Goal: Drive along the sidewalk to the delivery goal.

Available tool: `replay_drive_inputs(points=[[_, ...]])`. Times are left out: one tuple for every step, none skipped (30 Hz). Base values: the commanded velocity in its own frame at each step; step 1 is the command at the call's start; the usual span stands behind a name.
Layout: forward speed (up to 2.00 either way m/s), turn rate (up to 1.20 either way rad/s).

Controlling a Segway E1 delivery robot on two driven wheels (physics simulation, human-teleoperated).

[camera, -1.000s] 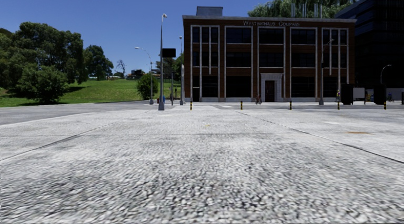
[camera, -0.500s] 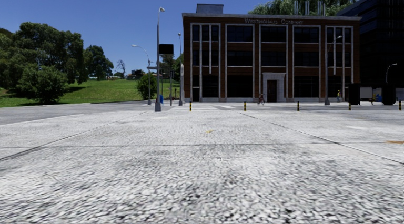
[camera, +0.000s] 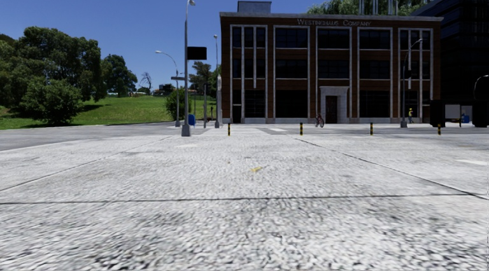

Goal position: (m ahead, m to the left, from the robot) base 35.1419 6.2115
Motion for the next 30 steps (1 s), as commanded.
replay_drive_inputs(points=[[2.00,0.00],[2.00,0.00],[2.00,0.00],[2.00,0.00],[2.00,0.00],[2.00,0.00],[2.00,0.00],[2.00,0.00],[2.00,0.00],[2.00,0.00],[2.00,0.00],[2.00,0.00],[2.00,0.00],[2.00,0.00],[2.00,0.00],[2.00,0.00],[2.00,0.00],[2.00,0.00],[2.00,0.00],[2.00,0.00],[2.00,0.00],[2.00,0.00],[2.00,0.00],[2.00,0.00],[2.00,0.00],[2.00,0.00],[2.00,0.00],[2.00,0.00],[2.00,0.00],[2.00,0.00]])
